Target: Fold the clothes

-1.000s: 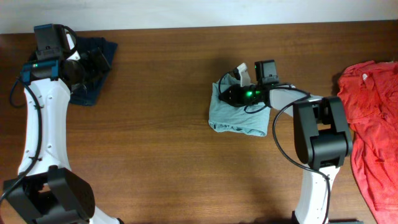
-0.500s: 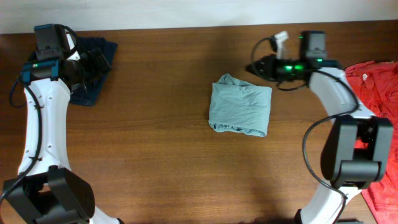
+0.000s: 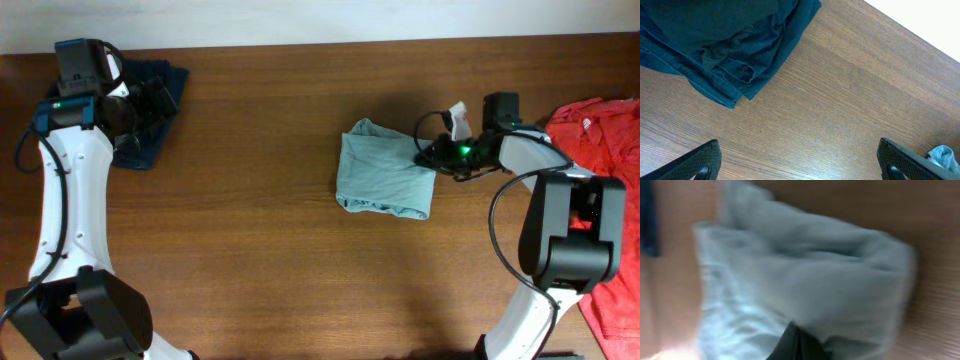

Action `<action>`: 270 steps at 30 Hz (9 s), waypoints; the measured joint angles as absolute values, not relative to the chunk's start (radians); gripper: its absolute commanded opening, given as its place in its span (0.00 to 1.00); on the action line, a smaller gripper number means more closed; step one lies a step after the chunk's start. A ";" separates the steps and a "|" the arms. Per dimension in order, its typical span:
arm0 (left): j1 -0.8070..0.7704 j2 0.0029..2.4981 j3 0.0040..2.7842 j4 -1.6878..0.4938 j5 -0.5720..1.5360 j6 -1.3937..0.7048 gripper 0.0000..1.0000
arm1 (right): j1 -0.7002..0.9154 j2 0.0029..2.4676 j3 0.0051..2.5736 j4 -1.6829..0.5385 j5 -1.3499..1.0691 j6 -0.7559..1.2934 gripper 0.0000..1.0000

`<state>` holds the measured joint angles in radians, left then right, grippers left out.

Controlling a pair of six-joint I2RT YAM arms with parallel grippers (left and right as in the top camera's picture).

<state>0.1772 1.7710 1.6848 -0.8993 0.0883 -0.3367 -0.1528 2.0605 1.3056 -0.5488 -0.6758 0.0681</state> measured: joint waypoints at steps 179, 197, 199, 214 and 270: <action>0.177 1.771 1.685 -0.900 0.089 -0.337 0.99 | -0.162 1.976 1.356 -1.013 -0.638 -0.221 0.04; 0.177 1.771 1.685 -0.899 0.088 -0.337 0.99 | -0.333 1.960 1.619 -1.208 -0.526 -0.220 0.67; 0.177 1.771 1.685 -0.900 0.088 -0.337 0.99 | -0.341 1.960 1.602 -1.184 -0.520 -0.219 0.71; 0.177 1.771 1.684 -0.891 0.088 -0.336 0.99 | -0.388 1.961 1.480 -1.034 -0.282 -0.139 0.99; -0.492 2.186 1.682 -0.690 0.379 -0.130 0.99 | -0.390 1.961 1.480 -1.031 -0.232 -0.126 0.99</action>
